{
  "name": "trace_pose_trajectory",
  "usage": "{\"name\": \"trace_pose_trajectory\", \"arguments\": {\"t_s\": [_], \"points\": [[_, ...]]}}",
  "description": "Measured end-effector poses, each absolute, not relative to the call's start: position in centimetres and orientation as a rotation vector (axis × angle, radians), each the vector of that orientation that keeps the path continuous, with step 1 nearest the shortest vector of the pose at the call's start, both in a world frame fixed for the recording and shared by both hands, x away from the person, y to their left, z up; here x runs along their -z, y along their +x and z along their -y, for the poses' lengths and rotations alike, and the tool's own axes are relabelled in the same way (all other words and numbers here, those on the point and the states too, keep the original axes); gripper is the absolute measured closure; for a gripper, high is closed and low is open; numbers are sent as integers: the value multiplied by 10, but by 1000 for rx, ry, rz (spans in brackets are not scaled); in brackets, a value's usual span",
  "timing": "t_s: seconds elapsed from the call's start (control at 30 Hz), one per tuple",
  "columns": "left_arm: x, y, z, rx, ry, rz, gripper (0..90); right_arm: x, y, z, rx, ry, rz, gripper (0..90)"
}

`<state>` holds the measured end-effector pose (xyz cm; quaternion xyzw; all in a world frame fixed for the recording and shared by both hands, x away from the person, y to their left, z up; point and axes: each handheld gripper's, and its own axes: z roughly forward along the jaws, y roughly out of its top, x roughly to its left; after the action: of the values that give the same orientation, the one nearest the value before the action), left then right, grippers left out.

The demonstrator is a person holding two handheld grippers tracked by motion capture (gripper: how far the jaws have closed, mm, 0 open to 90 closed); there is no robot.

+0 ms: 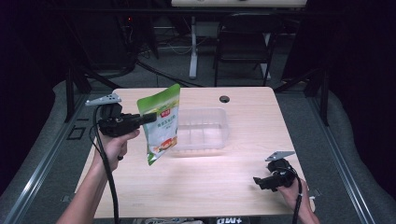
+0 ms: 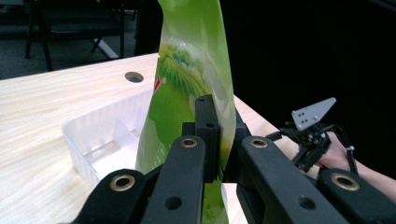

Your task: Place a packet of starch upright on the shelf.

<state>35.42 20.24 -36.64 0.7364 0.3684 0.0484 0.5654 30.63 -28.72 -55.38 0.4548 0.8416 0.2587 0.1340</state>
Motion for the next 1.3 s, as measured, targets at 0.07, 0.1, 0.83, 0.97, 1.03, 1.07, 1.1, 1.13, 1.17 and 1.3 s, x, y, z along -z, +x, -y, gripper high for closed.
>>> {"name": "trace_pose_trajectory", "arguments": {"t_s": [0.07, 0.1, 0.83, 0.97, 1.03, 1.07, 1.1, 1.13, 1.17, 1.3], "points": [[365, 358, -201, -124, 1730, -869, 898, 554, 306, 287, -750, 1317, -2443, 107], [365, 359, -200, -122, 1731, -868, 898, 554, 306, 287, -750, 1317, -2443, 107], [377, 407, -191, -124, 1710, -919, 897, 552, 306, 288, -739, 1315, -2447, 110], [380, 412, -187, -128, 1708, -929, 898, 553, 306, 287, -737, 1317, -2445, 110], [382, 415, -186, -130, 1702, -930, 898, 552, 306, 288, -721, 1307, -2451, 110], [382, 417, -185, -131, 1700, -932, 898, 552, 306, 288, -721, 1307, -2452, 111], [383, 418, -185, -136, 1699, -935, 897, 551, 306, 289, -711, 1304, -2452, 110], [384, 421, -183, -141, 1703, -935, 898, 551, 306, 289, -717, 1308, -2453, 110], [384, 421, -183, -141, 1703, -935, 898, 551, 306, 289, -717, 1308, -2453, 110], [391, 429, -176, -152, 1705, -948, 897, 552, 306, 289, -729, 1312, -2446, 110]]}}
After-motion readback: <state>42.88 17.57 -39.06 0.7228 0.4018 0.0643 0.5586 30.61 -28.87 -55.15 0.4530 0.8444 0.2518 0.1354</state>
